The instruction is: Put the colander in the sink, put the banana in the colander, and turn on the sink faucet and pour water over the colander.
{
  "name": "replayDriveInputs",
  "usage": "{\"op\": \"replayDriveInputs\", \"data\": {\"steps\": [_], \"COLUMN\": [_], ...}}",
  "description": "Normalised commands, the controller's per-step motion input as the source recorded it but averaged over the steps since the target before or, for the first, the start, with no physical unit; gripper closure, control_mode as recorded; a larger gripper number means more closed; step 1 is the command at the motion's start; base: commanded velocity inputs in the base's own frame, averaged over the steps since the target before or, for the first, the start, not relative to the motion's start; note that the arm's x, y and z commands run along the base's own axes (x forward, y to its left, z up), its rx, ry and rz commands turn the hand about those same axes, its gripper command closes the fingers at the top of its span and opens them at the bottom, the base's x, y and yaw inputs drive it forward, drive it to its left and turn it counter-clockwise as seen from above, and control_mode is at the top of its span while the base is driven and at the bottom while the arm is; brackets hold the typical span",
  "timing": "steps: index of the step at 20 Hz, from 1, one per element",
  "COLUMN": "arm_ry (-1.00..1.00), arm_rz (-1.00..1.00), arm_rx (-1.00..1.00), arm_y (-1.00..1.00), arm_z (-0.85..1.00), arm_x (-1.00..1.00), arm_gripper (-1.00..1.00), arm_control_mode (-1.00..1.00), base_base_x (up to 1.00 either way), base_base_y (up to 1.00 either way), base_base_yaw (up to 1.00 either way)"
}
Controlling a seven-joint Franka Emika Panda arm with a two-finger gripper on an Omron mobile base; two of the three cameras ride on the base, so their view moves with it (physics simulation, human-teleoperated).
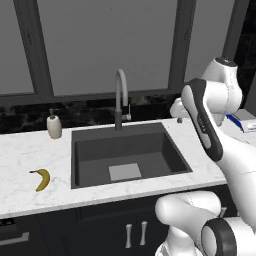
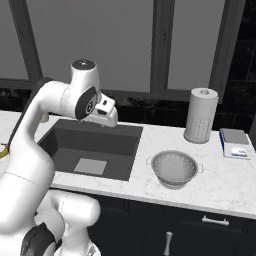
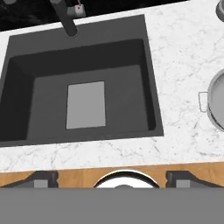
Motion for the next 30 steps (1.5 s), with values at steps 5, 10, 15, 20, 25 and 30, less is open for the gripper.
{"op": "replayDriveInputs", "data": {"steps": [5,10,15,20,25,30], "arm_ry": [0.0,0.04,0.12,0.02,0.05,0.09], "arm_rz": [-0.24,-0.33,-0.33,-0.24,-0.18,-0.15], "arm_rx": [0.14,0.16,0.15,0.13,0.09,0.08], "arm_y": [-0.73,-0.76,-0.71,-0.6,-0.53,-0.45], "arm_z": [-0.14,-0.19,-0.27,-0.27,-0.32,-0.32], "arm_x": [-0.57,-0.51,-0.48,-0.35,-0.08,0.02], "arm_gripper": [-1.0,-1.0,-1.0,-1.0,-1.0,-1.0], "arm_control_mode": [-1.0,-1.0,-1.0,-1.0,-1.0,-1.0], "base_base_x": [0.0,0.0,0.0,0.0,0.0,0.0], "base_base_y": [0.0,0.0,0.0,0.0,0.0,0.0], "base_base_yaw": [0.0,0.0,0.0,0.0,0.0,0.0]}}
